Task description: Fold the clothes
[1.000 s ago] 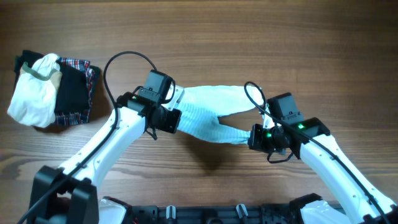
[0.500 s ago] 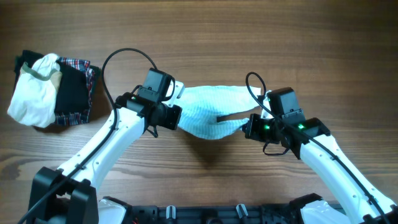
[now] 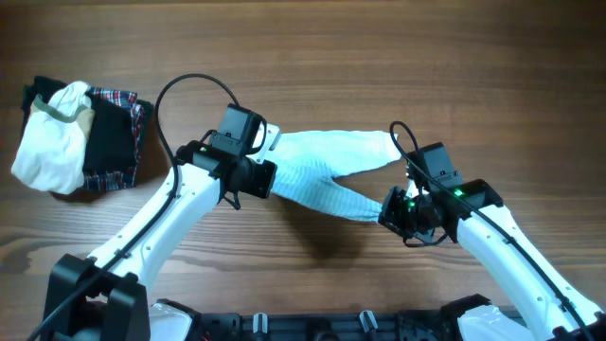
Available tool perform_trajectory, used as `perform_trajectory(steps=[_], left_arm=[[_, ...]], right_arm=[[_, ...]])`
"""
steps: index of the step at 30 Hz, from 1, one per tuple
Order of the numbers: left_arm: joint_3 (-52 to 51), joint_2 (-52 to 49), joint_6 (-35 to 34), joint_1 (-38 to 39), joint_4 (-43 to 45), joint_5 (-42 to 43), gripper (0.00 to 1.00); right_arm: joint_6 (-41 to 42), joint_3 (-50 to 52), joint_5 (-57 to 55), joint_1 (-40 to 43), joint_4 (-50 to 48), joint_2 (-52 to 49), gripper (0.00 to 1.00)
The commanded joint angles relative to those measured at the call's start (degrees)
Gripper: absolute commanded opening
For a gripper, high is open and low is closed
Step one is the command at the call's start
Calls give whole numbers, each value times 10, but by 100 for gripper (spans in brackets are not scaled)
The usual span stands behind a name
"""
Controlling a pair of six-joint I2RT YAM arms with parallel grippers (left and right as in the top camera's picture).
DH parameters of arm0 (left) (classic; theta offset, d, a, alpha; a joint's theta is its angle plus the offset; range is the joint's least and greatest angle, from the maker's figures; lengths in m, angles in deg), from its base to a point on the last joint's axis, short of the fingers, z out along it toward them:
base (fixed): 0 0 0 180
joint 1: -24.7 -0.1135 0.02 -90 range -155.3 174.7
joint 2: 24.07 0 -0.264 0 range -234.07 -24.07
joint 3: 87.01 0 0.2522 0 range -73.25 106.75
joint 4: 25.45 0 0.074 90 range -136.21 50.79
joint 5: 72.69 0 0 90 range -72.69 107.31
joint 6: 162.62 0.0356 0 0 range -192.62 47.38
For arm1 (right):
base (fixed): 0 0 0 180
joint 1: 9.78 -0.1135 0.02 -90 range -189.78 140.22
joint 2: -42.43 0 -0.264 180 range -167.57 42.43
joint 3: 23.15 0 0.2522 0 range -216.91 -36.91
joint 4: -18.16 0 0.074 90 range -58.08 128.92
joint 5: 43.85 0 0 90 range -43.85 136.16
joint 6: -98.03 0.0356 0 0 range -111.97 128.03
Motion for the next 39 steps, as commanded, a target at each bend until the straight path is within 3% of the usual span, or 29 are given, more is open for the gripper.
perform_trajectory(steps=[1,10,22,30,32,36,39], left_arm=[[-3,9,-4,2,0,-3,17],[-3,9,-17,2,63,-4,15],[-3,7,-32,-49,117,-47,15],[-3,-27,-28,-49,119,-22,16],[-3,-27,-28,-44,80,26,20],[-3,-27,-32,-17,-17,115,40],[-3,-27,-32,13,-53,119,46]], right_arm=[[45,-2,30,0,-2,2,4],[169,-2,184,1,-171,2,4],[190,-2,99,93,-200,1,4],[192,-2,66,94,-220,-80,4],[186,-2,78,94,-224,-100,4],[163,-2,88,94,-232,-113,4],[162,-2,88,94,-234,-113,4]])
